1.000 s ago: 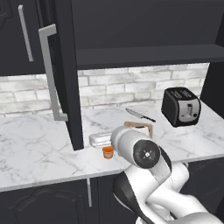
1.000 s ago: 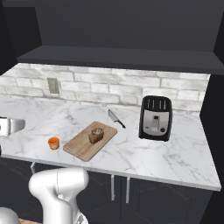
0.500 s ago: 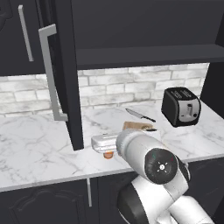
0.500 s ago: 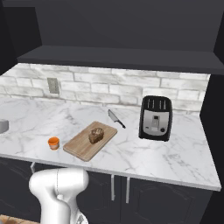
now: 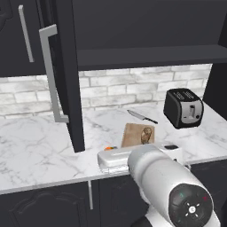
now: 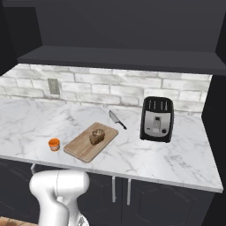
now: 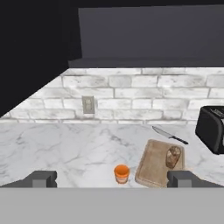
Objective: Pick the bread, place it on the cutting board, pick the jam, place it on the counter, and close the cabinet.
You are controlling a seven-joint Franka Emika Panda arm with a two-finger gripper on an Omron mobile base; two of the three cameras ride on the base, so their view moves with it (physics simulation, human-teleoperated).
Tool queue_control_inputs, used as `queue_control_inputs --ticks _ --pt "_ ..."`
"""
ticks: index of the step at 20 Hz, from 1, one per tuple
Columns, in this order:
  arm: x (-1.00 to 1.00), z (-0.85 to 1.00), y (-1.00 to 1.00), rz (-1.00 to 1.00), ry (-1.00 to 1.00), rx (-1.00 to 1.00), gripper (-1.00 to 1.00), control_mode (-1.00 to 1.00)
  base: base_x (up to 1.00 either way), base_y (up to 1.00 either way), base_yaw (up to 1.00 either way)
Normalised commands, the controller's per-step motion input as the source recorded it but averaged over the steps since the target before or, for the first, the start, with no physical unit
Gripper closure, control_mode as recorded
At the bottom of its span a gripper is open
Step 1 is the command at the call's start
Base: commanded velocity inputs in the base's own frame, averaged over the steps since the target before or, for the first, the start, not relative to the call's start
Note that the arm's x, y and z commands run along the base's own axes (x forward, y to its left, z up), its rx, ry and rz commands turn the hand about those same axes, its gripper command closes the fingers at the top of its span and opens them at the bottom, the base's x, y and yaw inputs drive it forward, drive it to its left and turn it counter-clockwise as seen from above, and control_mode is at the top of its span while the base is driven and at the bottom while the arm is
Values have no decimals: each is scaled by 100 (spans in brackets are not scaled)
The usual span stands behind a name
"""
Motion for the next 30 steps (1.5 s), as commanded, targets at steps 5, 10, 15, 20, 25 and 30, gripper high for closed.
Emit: queue_control_inputs --ticks 5,10,15,20,25,30 --pt "-66 0 -1 4 -24 0 -100 -100 0 0 0" --pt "-64 3 0 2 -21 0 -100 -100 0 0 0" --pt "-63 9 -3 0 -20 0 -100 -100 0 0 0" --pt "-45 12 0 0 -21 0 -100 -100 0 0 0" --pt "-22 19 0 0 -16 2 -100 -100 0 0 0" --pt "-5 20 0 0 -11 3 -100 -100 0 0 0"
